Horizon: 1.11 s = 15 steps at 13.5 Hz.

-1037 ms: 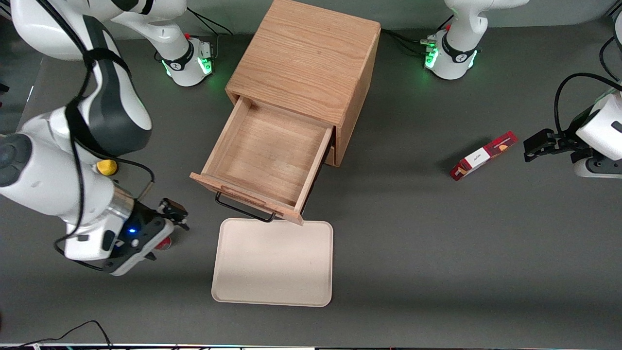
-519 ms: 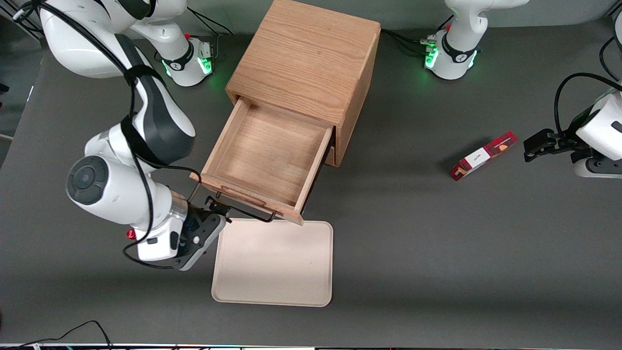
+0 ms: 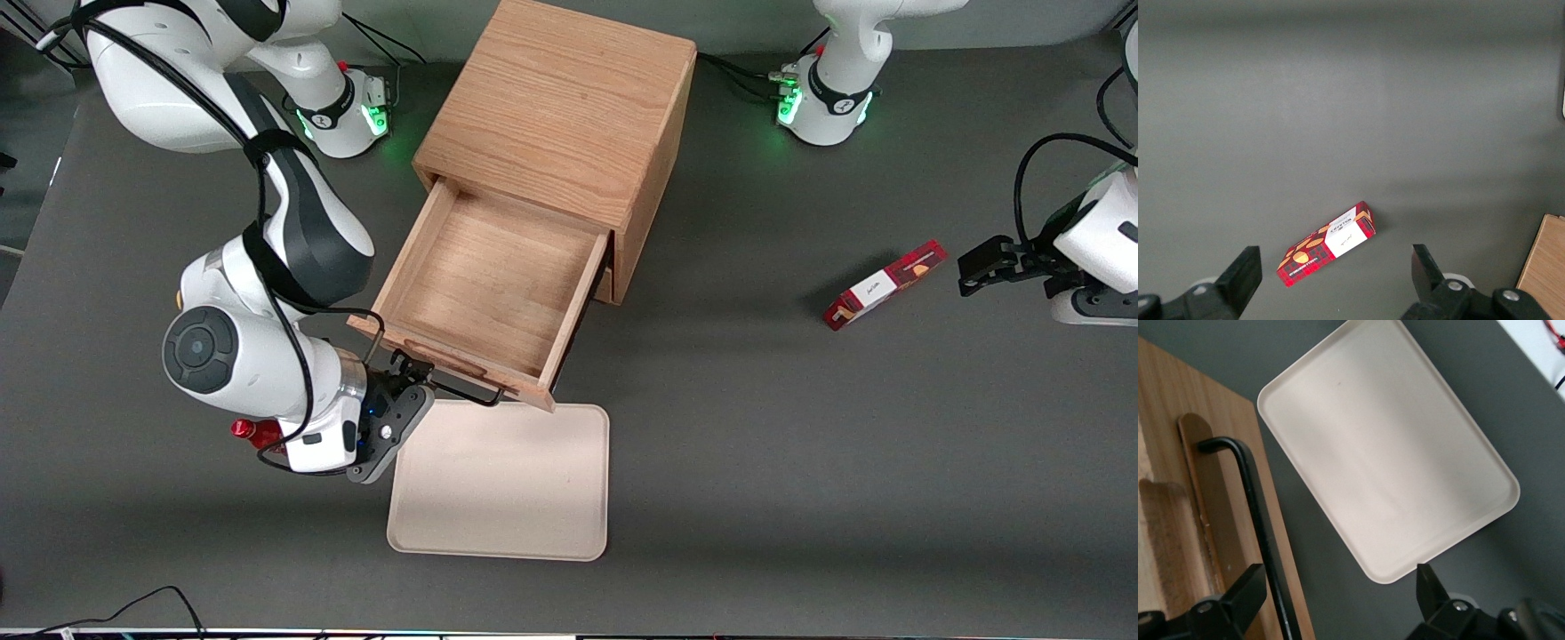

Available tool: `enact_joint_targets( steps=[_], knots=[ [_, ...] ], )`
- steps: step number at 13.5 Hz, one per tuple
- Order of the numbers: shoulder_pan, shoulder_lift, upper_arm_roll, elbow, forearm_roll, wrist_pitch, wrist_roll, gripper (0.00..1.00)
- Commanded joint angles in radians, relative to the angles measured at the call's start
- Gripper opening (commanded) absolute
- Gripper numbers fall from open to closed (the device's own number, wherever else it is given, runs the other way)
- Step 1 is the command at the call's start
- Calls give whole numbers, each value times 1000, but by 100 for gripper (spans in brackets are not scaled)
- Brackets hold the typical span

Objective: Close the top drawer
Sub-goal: 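Move the right gripper toward the open drawer's front panel, then position the right gripper against the drawer front beside the black handle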

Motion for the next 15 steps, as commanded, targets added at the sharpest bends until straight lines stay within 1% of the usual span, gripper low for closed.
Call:
enact_joint_targets(
  steps=[1, 4, 15],
  knots=[
    [4, 18, 3, 35, 7, -43, -27, 100],
    [4, 28, 6, 35, 7, -66, -29, 100],
    [13, 39, 5, 3, 5, -69, -27, 100]
  ],
)
